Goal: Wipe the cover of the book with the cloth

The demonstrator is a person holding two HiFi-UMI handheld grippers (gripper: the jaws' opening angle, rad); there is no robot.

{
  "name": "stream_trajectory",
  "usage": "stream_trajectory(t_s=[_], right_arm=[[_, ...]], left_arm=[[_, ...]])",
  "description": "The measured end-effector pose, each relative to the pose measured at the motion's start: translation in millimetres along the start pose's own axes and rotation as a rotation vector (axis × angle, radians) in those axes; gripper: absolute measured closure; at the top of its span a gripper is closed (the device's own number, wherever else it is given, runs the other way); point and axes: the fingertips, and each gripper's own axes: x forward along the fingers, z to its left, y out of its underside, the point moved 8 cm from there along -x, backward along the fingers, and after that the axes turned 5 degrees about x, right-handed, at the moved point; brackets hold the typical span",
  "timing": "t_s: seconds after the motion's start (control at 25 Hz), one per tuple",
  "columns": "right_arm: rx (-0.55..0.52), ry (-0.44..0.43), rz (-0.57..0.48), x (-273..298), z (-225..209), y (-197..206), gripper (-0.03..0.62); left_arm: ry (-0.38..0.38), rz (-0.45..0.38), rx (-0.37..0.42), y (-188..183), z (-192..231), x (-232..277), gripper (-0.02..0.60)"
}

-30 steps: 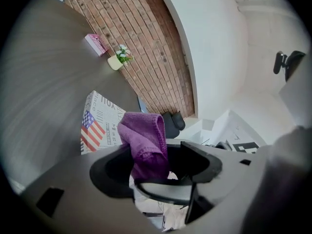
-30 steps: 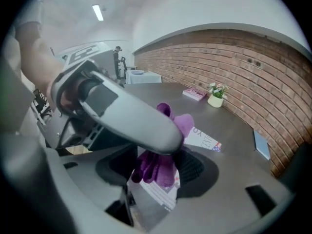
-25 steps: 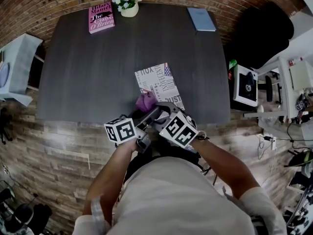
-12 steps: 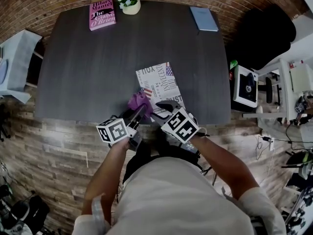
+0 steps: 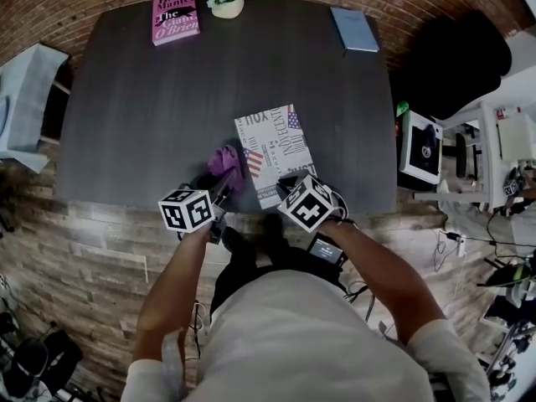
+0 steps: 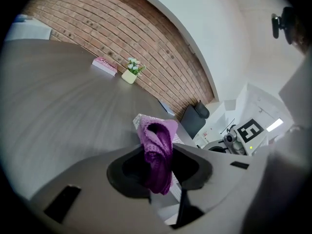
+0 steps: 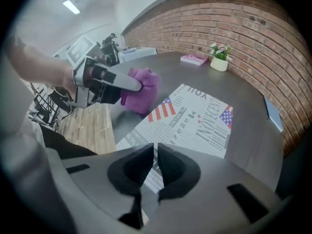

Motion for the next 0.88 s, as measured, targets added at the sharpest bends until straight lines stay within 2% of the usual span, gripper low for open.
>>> stream_trajectory(t_s=[0.32,0.72,0.88], right_arm=[[-0.031,-0.008,0.093,11.5,-0.3,1.8,0.563],[-0.037,-0.033,0.116,13.5,-1.2,-1.4,0.564],[-0.037,-0.037,0.118,13.2,-1.7,-2.4,0.563]], left_arm=[[-0.02,0.019,0.066,-14.5,17.4,11.4,0.46],[-0.052,0.011,0.187,-59.9,42.9,38.1,0.462],[-0.058,0.032,0.241,-71.9,46.1,52.4,0.462]])
